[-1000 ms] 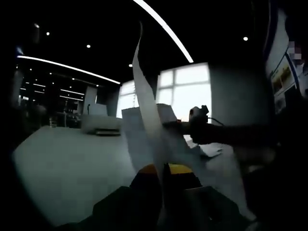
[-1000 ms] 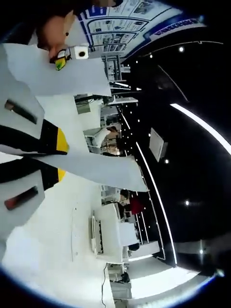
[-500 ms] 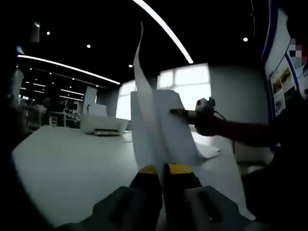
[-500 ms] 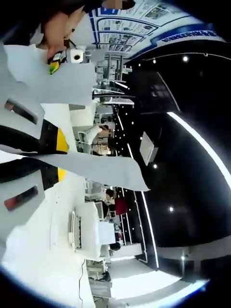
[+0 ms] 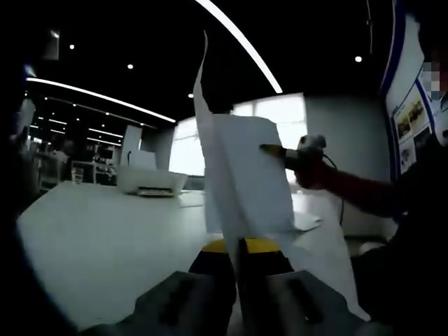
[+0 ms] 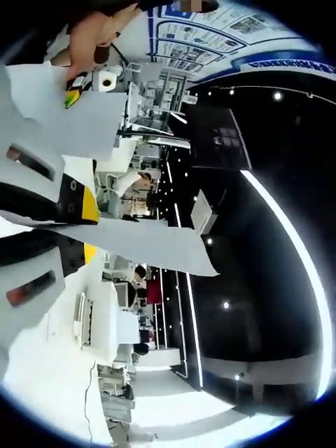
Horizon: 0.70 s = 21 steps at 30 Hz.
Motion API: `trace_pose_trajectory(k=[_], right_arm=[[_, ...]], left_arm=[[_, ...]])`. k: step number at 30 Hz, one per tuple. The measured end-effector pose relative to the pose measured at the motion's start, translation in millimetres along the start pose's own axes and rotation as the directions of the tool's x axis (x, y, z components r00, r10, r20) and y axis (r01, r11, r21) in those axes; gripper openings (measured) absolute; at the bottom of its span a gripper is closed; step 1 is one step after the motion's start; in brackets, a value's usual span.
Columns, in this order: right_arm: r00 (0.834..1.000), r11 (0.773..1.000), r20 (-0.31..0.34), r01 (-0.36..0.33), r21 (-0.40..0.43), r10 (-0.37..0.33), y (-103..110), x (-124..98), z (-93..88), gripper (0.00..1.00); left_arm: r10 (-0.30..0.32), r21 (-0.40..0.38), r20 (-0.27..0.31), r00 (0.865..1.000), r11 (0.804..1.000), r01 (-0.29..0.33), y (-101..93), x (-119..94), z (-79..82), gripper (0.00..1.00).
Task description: Organize the stack of printing papers by aligning and flattening the scattered papers on the table
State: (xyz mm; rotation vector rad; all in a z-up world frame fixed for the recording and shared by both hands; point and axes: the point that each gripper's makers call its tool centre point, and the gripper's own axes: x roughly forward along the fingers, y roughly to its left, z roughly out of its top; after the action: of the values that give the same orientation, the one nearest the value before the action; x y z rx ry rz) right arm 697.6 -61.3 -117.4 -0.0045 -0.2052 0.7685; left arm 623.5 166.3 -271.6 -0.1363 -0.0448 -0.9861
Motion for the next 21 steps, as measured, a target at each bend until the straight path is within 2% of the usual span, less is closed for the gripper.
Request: trace_pose_trajectory(k=[13, 21], right_arm=[[0.992, 0.995, 0.113, -0.055, -0.078, 0.064, 32.6, -12.3, 64.0, 0.00], [0.986, 0.992, 0.144, -0.064, -0.111, 0.080, 38.4, -23.5, 86.5, 0.00]], left_arm=[[0.001, 0.002, 0.001, 1.000, 1.000, -0.001, -4.7, -0.1, 0.1, 0.06], [0.002, 0.002, 0.001, 1.000, 1.000, -0.002, -2.3, 0.0, 0.0, 0.06]])
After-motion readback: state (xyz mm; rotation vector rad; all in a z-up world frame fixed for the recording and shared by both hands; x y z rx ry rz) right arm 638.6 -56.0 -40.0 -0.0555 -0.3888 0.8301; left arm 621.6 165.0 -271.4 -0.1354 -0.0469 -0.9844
